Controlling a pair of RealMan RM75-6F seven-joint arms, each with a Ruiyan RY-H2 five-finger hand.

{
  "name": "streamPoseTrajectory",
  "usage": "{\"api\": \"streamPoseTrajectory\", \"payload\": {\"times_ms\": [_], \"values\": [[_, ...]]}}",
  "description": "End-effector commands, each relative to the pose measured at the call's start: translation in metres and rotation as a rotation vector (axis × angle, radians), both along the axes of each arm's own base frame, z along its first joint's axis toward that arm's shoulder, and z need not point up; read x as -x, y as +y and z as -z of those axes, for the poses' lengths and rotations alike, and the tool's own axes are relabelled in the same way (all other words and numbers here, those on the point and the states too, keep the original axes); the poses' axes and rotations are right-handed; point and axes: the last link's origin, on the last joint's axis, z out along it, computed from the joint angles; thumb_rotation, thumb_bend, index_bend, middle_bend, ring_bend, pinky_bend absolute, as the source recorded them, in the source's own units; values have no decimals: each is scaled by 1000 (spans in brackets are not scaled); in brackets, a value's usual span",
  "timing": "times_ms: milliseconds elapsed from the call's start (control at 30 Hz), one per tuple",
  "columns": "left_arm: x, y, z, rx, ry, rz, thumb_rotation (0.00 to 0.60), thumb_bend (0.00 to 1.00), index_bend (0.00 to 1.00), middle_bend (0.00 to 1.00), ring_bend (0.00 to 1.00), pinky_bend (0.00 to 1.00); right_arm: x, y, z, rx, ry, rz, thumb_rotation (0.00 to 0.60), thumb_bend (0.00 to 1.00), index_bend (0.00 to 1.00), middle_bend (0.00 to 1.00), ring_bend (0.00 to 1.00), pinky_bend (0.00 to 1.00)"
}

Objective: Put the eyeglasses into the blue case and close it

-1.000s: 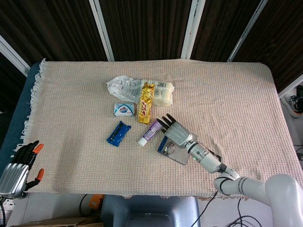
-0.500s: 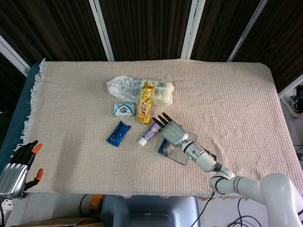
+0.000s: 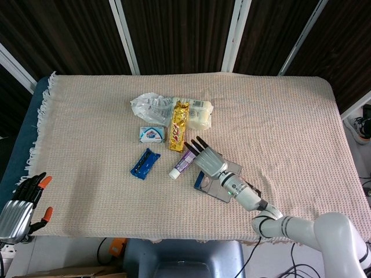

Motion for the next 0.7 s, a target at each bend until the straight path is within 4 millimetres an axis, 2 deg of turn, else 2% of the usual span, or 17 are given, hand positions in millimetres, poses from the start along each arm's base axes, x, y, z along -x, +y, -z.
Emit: {"api": "streamPoseTrajectory", "payload": {"times_ms": [33, 267, 400, 700], "values": [[0, 0, 0, 0, 0, 0, 600, 431, 0, 0, 0, 100, 0, 0, 0, 2, 0, 1, 600, 200, 773, 109, 0, 0], [0, 0, 0, 1, 2, -1, 600, 430, 0, 0, 0, 100, -1, 0, -2, 11, 1, -6, 600, 201, 786, 119, 0, 0], [0, 0, 1, 1, 4, -1, 600, 430, 0, 0, 0, 100, -2, 0, -3, 16, -2, -12, 600, 201, 763, 120, 0, 0], [0, 0, 1, 3, 7, -2, 600, 430, 0, 0, 0, 100, -7, 0, 1, 36, 5, -28, 600, 201, 755, 124, 0, 0]]}}
